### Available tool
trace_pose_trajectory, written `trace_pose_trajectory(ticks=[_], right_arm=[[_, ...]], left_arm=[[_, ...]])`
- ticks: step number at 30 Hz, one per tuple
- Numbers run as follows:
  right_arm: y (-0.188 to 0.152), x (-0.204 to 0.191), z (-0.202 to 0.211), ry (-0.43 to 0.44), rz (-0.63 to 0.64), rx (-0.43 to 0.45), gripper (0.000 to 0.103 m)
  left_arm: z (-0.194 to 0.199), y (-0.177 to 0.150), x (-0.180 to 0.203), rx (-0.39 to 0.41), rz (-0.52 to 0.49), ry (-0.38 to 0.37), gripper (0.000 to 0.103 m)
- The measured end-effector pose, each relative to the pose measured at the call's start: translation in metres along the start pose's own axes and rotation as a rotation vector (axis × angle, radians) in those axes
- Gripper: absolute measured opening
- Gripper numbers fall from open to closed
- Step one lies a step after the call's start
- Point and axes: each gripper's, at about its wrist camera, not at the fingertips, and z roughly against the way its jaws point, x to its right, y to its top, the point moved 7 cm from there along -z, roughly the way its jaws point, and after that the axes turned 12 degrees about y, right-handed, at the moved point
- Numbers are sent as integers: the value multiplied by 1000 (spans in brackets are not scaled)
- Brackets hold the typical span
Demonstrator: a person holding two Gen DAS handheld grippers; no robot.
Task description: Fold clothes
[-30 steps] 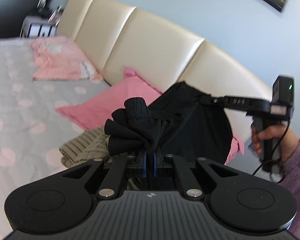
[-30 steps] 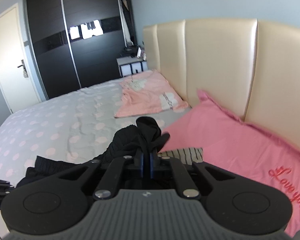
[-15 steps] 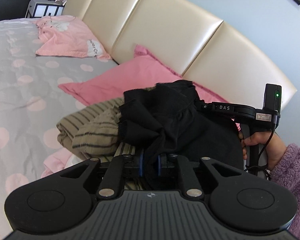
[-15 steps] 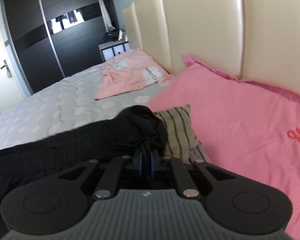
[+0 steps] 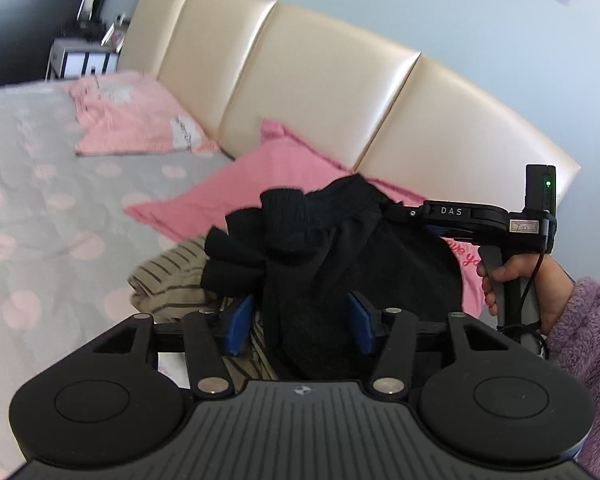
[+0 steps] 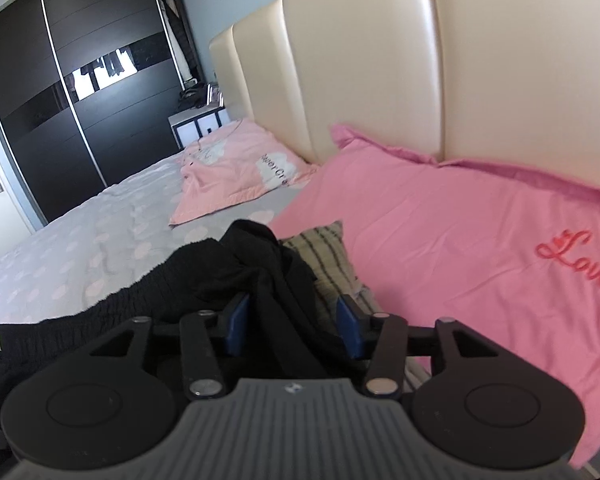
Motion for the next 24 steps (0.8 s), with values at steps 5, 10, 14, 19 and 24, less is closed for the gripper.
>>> trace_pose_trajectory(ticks=[5, 10, 14, 19, 24], right_arm=[[10, -18, 36, -34, 27, 50, 78], [18, -61, 67, -28, 98, 60, 86], [21, -113, 89, -3, 187, 73, 91], [21, -189, 116, 3, 327, 102, 98], [9, -256, 134, 17, 427, 120, 100]], left_arm=[[41, -3, -7, 70, -30, 43, 59], [93, -3, -12, 184, -107, 128, 66], [138, -2, -18, 270, -115, 165, 73], [190, -4, -29, 343, -127, 217, 76], [234, -13, -39, 424, -216, 362, 80]])
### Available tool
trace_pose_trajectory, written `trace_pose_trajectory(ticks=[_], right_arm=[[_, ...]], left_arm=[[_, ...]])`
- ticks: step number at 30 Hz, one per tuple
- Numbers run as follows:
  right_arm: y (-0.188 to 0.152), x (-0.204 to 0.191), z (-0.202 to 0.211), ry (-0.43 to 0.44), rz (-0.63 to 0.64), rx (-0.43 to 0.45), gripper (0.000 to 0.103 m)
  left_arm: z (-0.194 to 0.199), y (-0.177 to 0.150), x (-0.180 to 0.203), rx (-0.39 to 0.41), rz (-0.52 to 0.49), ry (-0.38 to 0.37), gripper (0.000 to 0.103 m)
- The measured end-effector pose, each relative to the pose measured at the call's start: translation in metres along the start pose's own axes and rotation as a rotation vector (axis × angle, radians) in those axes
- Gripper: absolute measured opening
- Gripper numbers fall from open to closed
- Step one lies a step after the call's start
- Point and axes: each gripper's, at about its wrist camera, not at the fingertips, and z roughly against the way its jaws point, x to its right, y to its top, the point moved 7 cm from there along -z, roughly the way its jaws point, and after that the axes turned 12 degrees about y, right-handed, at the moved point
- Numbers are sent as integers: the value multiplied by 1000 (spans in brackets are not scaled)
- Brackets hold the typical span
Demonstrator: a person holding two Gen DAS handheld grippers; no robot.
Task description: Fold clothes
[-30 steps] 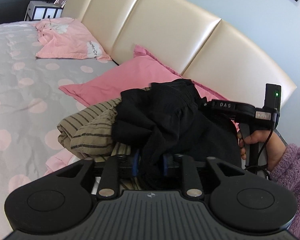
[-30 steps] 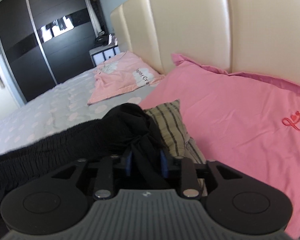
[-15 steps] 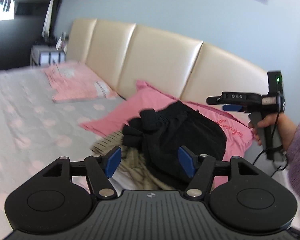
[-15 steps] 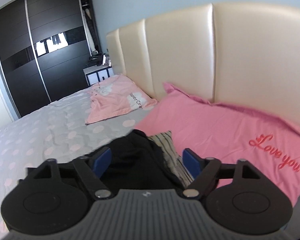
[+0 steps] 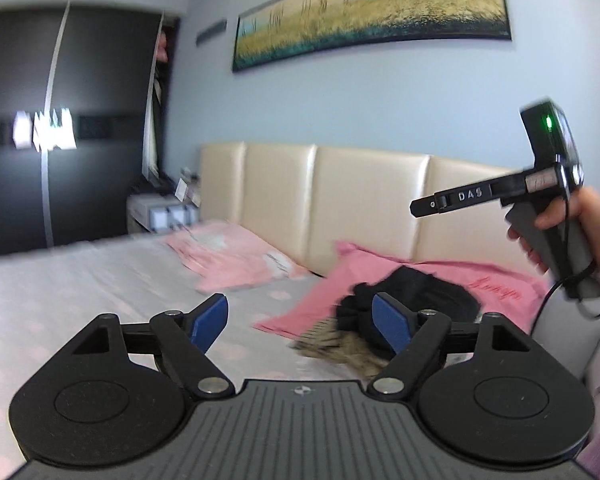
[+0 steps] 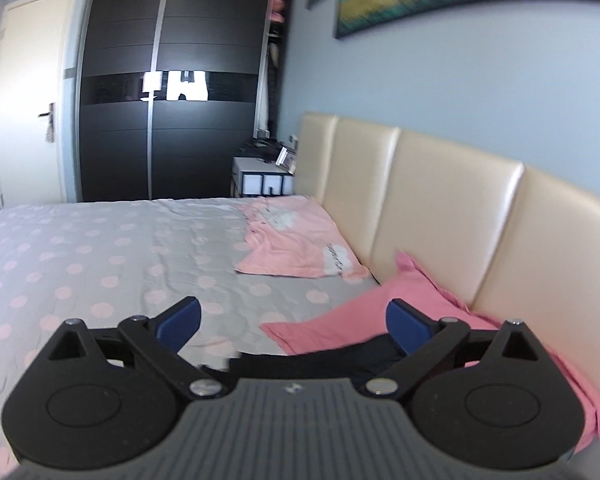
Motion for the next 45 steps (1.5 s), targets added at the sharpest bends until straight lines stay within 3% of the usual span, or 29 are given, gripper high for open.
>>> trace_pose_trajectory(ticks=[3, 5, 9, 16, 26, 30, 40, 45], right_arm=[[5, -38, 11, 19, 32, 18, 100], [7, -63, 19, 27, 53, 37, 100], [6, -110, 40, 22, 92, 94, 100], [-14, -186, 64, 143, 101, 161, 100], [-50, -236, 78, 309, 21, 223, 100], [-73, -252, 77, 321, 24, 236, 102], [-158, -297, 47, 295, 59, 192, 102], [-191, -328, 35, 357, 83, 158, 102]], left_arm=[[22, -1, -10, 50, -63, 90, 80], [31, -3, -18, 44, -60, 111, 80], [51, -8, -33, 45, -34, 160, 80], [82, -16, -75, 53, 65, 252, 83], [109, -21, -118, 48, 133, 443, 89], [110, -40, -128, 22, 130, 537, 89], [100, -120, -128, -86, 145, 684, 89], [97, -163, -132, -178, 178, 722, 89]])
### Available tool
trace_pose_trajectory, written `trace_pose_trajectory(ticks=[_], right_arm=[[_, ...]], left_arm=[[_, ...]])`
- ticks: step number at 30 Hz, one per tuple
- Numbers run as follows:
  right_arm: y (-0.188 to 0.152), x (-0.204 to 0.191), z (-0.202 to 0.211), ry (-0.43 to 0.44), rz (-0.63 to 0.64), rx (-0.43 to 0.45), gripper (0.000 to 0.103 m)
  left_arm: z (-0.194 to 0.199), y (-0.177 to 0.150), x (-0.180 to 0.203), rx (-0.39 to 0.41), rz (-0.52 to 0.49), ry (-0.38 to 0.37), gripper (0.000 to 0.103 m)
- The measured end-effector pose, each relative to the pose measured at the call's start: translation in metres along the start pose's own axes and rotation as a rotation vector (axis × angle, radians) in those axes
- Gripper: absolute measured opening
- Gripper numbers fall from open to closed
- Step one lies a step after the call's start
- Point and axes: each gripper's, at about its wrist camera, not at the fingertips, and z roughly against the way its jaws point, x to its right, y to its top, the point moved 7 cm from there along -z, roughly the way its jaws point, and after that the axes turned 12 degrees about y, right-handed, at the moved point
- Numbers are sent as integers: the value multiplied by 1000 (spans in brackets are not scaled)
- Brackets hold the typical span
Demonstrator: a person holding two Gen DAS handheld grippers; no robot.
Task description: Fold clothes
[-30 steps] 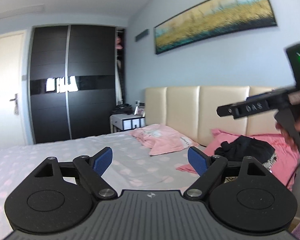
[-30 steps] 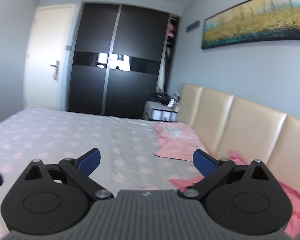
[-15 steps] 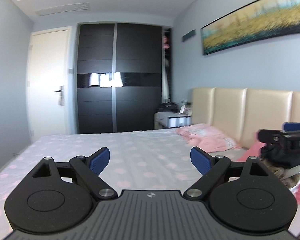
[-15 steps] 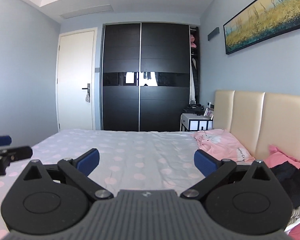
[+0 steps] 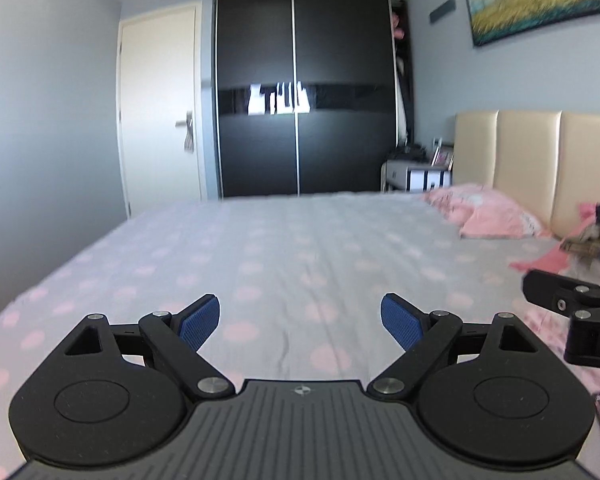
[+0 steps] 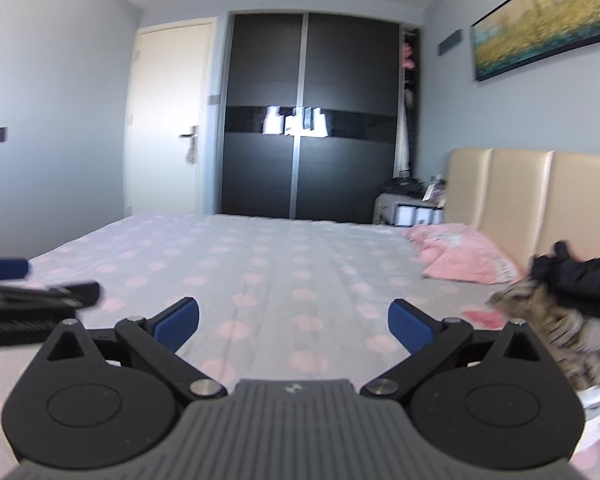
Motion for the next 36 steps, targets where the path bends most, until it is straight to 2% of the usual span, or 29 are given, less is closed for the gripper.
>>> trace_pose_trajectory(ticks=[2, 5, 9, 13, 21, 26, 29, 36], right_arm=[[-13, -9, -4, 10, -6, -6, 102], [-36, -12, -15, 30, -82, -51, 102], [-72, -14, -38, 59, -153, -162, 102], [-93, -10, -53, 35, -130, -190, 102], [-119, 15, -78, -2, -186, -232, 102], [-130, 20, -92, 18, -208, -264, 102], [-131, 20, -94, 45, -239, -264, 102], [-131, 19, -92, 49, -241, -257, 102]], left_arm=[[-6, -13, -5, -35, -2, 27, 89], [-15, -31, -15, -78, 24, 76, 89], [-27, -54, -18, -151, 18, 80, 89], [-39, -66, -13, -184, 17, 73, 89], [-68, -96, 6, -267, -15, 56, 89], [-77, -111, 17, -305, -43, 49, 89], [-79, -114, 18, -319, -46, 50, 89], [-78, -113, 21, -321, -59, 58, 89]])
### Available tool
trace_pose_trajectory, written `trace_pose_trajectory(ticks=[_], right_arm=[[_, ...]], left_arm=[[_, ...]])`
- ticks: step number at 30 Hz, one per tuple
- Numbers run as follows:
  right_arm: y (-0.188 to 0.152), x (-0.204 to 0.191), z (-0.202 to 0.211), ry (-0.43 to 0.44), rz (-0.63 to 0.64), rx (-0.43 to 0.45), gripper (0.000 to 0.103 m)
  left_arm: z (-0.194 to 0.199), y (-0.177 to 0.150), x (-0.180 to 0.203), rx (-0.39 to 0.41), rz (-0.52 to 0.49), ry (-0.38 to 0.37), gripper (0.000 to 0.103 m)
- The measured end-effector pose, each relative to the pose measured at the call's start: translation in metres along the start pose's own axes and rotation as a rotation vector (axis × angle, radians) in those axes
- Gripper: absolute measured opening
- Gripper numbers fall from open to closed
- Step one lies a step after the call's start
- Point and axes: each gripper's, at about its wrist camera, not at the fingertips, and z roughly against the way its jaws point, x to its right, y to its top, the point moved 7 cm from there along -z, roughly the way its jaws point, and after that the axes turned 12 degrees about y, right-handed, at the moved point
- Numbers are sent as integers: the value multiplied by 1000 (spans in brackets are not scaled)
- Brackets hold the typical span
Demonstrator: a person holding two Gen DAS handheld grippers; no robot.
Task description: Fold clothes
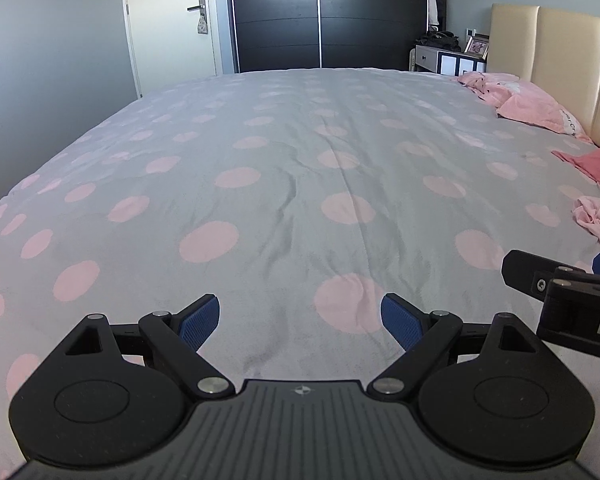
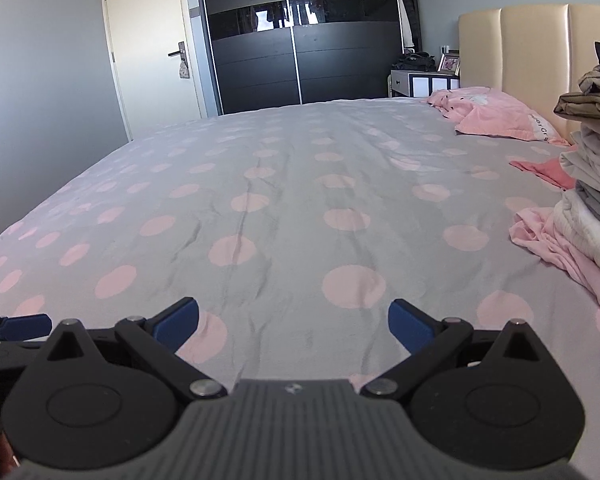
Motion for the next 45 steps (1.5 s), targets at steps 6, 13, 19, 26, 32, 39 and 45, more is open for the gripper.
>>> trace_pose_trajectory(ticks=[6, 13, 19, 26, 32, 39, 45], right_arm=[[3, -11, 7, 31, 43, 19, 102], [8, -13, 16, 17, 58, 50, 102], [9, -6, 18, -30, 61, 51, 102], [6, -1, 16, -36, 49, 28, 102], [1, -2, 11, -33, 59, -8, 102], [0, -2, 10, -28, 65, -12, 102], [-2, -3, 10, -29, 69, -12, 102]], left_arm=[[6, -1, 3, 11, -19, -7, 89], [11, 0, -2, 11, 8, -8, 89], [13, 1, -3, 11, 12, -3, 89], [15, 0, -4, 15, 10, 1, 89], [15, 1, -4, 14, 9, 9, 89], [16, 2, -4, 10, 12, 13, 89], [15, 1, -7, 0, 23, 4, 89]])
